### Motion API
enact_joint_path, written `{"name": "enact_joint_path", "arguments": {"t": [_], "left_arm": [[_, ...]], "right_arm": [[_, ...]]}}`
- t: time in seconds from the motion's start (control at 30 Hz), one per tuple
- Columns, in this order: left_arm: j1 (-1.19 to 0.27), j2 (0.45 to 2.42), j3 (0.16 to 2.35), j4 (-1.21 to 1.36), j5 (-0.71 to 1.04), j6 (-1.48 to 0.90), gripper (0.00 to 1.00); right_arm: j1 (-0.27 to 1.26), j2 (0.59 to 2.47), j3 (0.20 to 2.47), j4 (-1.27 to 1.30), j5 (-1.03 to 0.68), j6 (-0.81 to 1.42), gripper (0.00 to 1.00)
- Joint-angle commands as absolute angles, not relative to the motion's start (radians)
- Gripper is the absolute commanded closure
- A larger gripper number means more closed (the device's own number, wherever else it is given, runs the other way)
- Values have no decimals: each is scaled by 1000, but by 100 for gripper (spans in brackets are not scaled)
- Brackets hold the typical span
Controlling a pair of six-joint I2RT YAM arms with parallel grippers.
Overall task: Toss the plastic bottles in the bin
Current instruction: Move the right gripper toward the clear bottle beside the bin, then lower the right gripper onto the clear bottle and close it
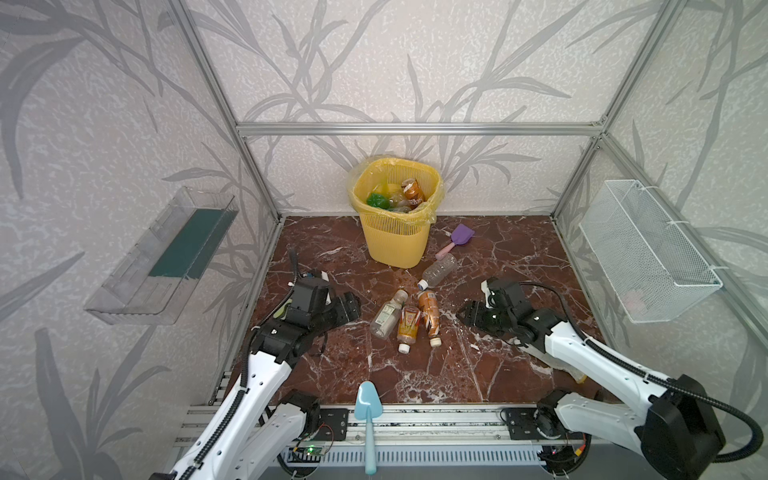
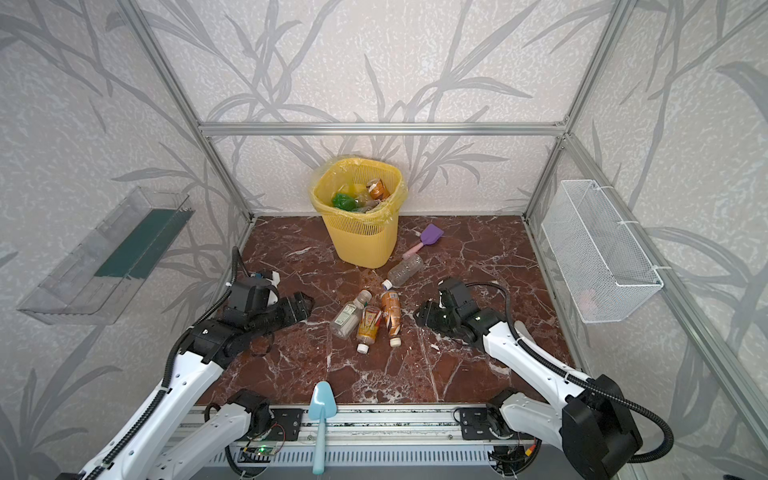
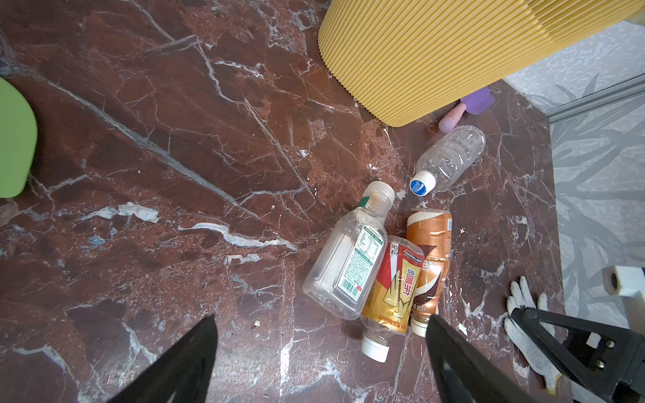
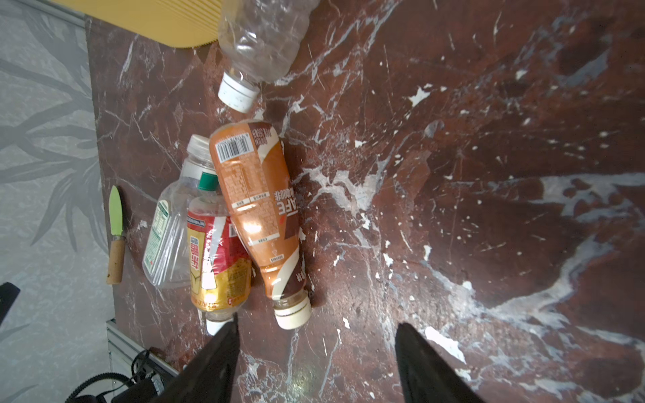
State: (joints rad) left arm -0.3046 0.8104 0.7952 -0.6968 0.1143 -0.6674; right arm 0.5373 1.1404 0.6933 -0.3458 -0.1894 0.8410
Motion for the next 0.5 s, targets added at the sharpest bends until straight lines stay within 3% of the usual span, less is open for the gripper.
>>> {"name": "enact_joint_path", "arguments": {"t": [0.0, 0.33, 0.47], "left_arm": [[-301, 804, 780, -678, 118, -682, 7], [-301, 782, 766, -685, 132, -693, 8], [-301, 754, 763, -702, 129, -693, 8]], "right_arm": [[543, 1163, 764, -358, -120, 876, 29], [514, 1397, 1011, -339, -81, 959, 27], [494, 1524, 1112, -352, -81, 1015, 14]]}}
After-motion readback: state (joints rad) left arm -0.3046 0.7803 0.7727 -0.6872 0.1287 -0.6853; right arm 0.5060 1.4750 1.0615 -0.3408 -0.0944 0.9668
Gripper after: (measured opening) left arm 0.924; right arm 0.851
